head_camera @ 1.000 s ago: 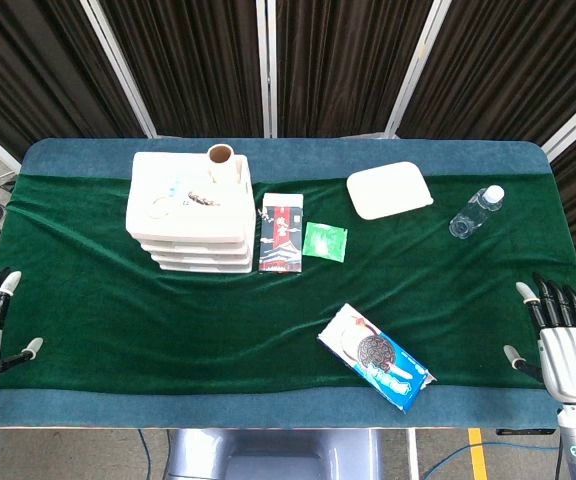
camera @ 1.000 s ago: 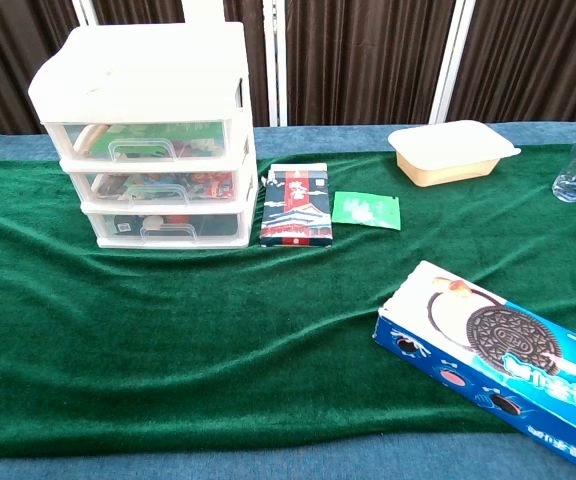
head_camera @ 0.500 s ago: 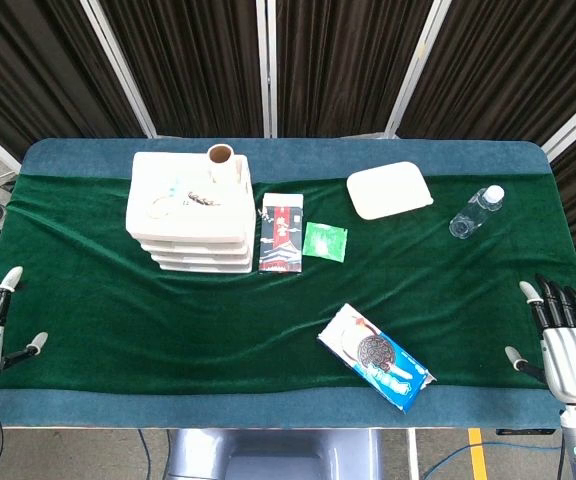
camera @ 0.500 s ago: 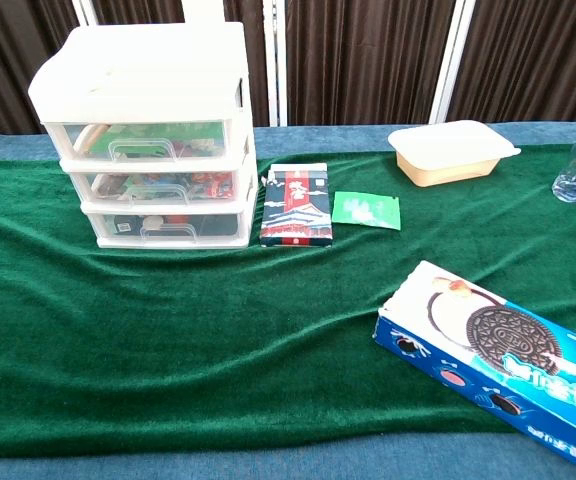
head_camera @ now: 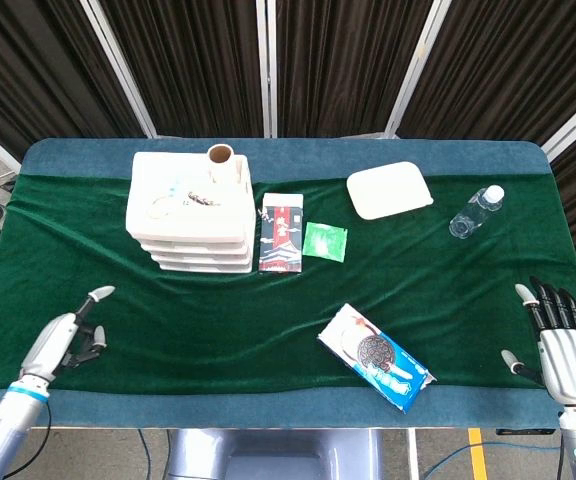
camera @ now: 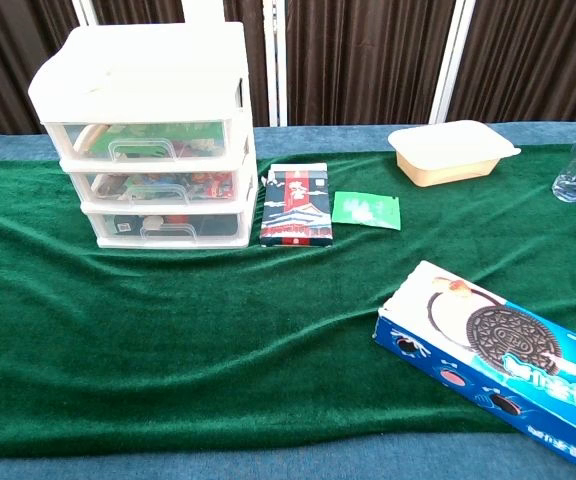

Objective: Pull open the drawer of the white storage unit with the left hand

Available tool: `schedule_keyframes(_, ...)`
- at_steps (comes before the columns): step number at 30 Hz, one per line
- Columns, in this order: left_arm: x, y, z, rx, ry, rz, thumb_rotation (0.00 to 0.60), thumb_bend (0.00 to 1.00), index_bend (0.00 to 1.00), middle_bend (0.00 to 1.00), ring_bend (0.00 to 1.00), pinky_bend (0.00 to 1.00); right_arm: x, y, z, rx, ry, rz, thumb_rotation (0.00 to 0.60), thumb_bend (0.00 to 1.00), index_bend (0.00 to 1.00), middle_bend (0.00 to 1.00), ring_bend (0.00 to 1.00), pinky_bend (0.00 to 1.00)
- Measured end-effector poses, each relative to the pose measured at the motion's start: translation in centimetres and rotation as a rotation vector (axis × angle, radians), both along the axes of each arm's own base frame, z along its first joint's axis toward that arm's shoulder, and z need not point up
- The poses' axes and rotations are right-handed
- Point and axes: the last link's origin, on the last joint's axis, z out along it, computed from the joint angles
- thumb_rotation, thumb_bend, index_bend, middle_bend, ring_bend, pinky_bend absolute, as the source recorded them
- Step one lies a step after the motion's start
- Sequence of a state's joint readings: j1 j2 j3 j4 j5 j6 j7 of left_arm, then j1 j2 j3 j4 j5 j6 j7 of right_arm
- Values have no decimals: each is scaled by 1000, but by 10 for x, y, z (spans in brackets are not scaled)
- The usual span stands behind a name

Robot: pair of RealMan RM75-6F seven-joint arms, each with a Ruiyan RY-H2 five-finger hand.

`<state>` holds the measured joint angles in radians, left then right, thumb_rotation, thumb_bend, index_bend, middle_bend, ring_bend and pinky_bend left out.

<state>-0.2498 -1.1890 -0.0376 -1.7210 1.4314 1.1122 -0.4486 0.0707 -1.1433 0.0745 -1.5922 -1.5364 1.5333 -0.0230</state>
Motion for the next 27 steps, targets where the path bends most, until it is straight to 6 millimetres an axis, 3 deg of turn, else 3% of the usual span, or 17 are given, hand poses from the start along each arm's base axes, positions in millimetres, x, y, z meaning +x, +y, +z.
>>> schedule_keyframes(7, 15, 28, -29, -66, -174, 76, 600, 912, 131, 948, 819, 718, 0, -1, 3, -5, -9, 2, 600, 80, 82, 0, 0, 48)
schedule_keyframes(27, 48, 71, -70, -88, -335, 119, 600, 916, 115, 948, 819, 718, 0, 0, 8, -8, -35, 8, 600, 79, 82, 0, 0, 48)
